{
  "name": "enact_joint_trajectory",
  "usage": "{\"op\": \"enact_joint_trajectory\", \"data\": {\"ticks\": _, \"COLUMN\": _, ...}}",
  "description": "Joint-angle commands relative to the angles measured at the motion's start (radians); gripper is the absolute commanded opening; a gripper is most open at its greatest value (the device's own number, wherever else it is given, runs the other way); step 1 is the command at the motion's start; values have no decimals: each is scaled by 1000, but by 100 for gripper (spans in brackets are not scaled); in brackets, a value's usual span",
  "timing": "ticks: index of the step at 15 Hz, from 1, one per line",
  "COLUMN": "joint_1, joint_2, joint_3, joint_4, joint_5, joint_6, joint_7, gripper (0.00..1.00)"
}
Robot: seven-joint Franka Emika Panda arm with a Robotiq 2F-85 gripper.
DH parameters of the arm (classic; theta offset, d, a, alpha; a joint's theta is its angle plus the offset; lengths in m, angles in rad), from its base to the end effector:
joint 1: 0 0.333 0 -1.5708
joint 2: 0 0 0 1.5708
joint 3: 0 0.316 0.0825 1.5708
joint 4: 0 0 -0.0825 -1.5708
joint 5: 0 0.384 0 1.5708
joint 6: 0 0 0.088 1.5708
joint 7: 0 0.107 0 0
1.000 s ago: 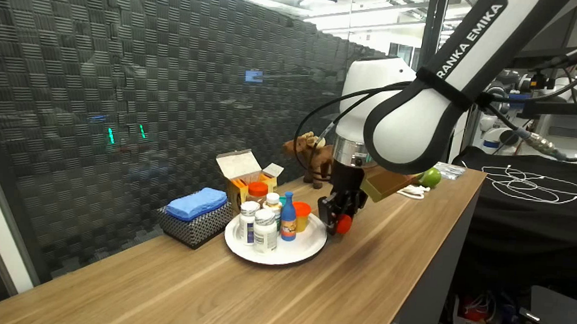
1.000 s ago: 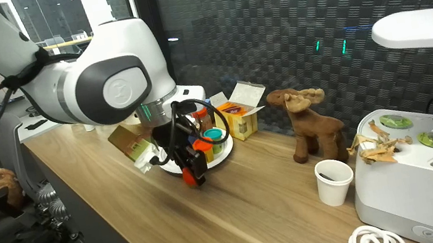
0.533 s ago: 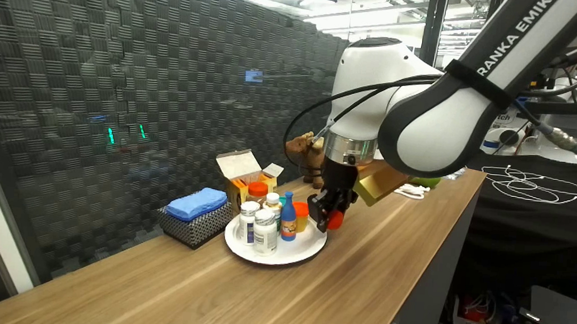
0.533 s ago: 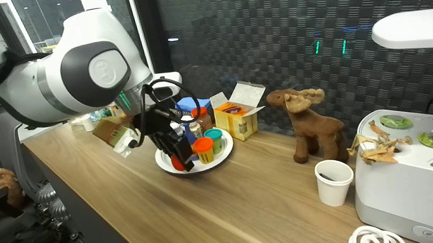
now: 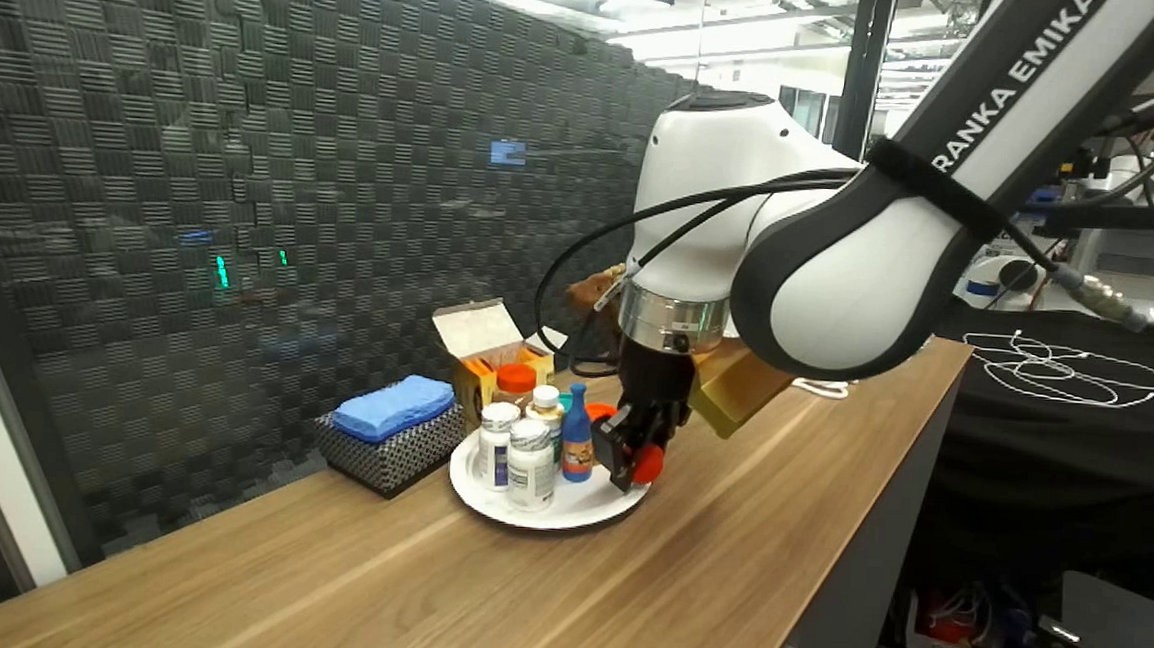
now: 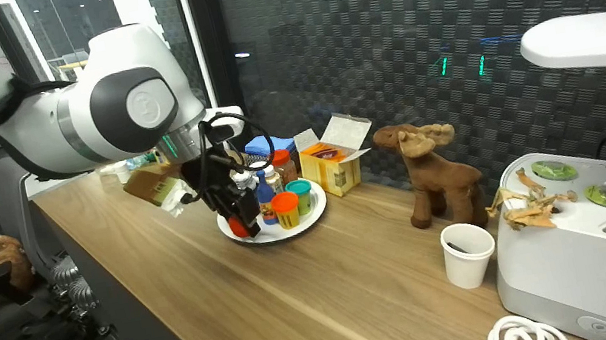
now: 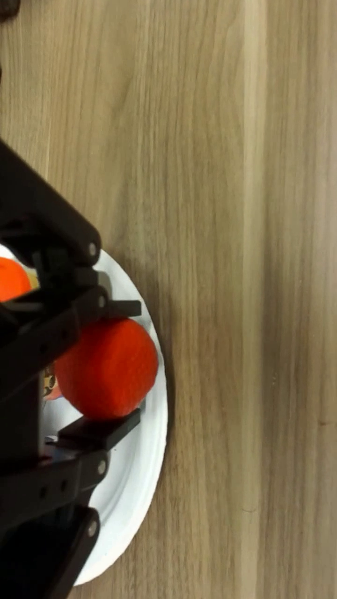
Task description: Put all the bottles and the orange ball in the plate
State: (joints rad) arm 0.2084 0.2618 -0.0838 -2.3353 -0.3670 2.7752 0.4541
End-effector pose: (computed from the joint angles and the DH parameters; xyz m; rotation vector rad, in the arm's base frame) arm 0.5280 0.0815 0.2401 2.9987 0.0106 0.3281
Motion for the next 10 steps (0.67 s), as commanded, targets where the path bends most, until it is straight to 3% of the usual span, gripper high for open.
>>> {"op": "enact_joint_trajectory", "data": {"ticks": 1, "joint_1": -8, "joint_2": 26, "joint_3": 13, "joint_4": 40, "joint_5": 31, "joint_6": 12, "joint_7": -56, "gripper": 26}}
{"op": "enact_joint_trajectory", "data": {"ticks": 4, "joint_1": -6, "joint_2": 34, "joint_3": 22, "joint_4": 54, "joint_5": 39, "joint_6": 19, "joint_7": -82, "gripper": 26}}
{"op": "enact_joint_trajectory", "data": {"ticks": 5, "joint_1": -8, "joint_2": 33, "joint_3": 32, "joint_4": 52, "joint_5": 47, "joint_6": 24, "joint_7": -100, "gripper": 76}}
{"op": "enact_joint_trajectory", "data": {"ticks": 7, "joint_1": -2, "joint_2": 26, "joint_3": 38, "joint_4": 44, "joint_5": 42, "joint_6": 33, "joint_7": -115, "gripper": 83}}
{"op": "enact_joint_trajectory", "data": {"ticks": 9, "joint_1": 15, "joint_2": 12, "joint_3": 33, "joint_4": 35, "joint_5": 14, "joint_6": 21, "joint_7": -120, "gripper": 99}}
{"op": "enact_joint_trajectory", "data": {"ticks": 10, "joint_1": 24, "joint_2": 3, "joint_3": 27, "joint_4": 27, "joint_5": 0, "joint_6": 17, "joint_7": -115, "gripper": 100}}
